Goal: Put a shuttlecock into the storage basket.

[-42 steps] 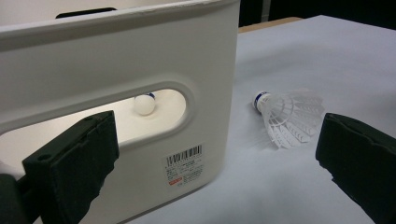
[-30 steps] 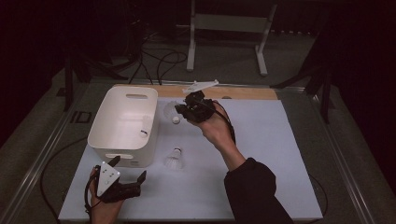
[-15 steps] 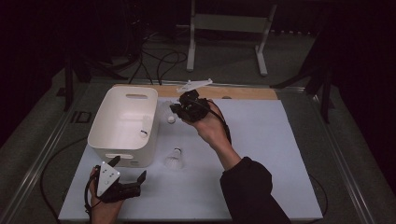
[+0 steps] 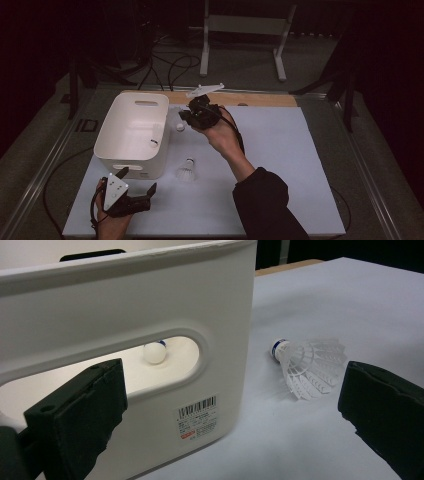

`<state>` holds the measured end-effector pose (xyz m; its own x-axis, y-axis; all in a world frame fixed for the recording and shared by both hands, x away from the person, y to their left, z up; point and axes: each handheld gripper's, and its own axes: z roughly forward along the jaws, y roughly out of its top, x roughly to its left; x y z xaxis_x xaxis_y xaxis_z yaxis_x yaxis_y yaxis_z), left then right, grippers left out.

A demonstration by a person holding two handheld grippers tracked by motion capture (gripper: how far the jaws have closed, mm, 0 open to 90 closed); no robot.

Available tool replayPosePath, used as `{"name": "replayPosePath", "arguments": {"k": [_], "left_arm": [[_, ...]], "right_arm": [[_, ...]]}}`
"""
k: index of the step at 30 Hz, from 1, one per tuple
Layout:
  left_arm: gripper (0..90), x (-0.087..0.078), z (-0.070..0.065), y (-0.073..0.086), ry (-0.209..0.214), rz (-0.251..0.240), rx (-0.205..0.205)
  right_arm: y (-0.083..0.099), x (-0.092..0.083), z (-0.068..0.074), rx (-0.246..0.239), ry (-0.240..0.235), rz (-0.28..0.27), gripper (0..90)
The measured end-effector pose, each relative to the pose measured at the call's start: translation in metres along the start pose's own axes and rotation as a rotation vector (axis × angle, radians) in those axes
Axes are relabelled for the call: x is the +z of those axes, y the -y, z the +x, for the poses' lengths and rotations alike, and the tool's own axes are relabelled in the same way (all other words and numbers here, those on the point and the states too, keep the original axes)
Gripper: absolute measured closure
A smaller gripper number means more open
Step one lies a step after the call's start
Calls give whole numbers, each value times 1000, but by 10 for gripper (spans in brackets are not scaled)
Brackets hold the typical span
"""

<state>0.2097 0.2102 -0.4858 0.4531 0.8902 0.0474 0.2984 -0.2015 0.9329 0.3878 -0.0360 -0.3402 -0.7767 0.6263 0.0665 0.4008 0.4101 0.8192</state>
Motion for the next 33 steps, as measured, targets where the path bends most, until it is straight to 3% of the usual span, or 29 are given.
{"name": "replayPosePath", "arguments": {"k": [33], "left_arm": [[0, 0, 0, 0, 1, -1, 0]], "right_arm": [[-13, 14, 10, 29, -36, -30, 892]]}}
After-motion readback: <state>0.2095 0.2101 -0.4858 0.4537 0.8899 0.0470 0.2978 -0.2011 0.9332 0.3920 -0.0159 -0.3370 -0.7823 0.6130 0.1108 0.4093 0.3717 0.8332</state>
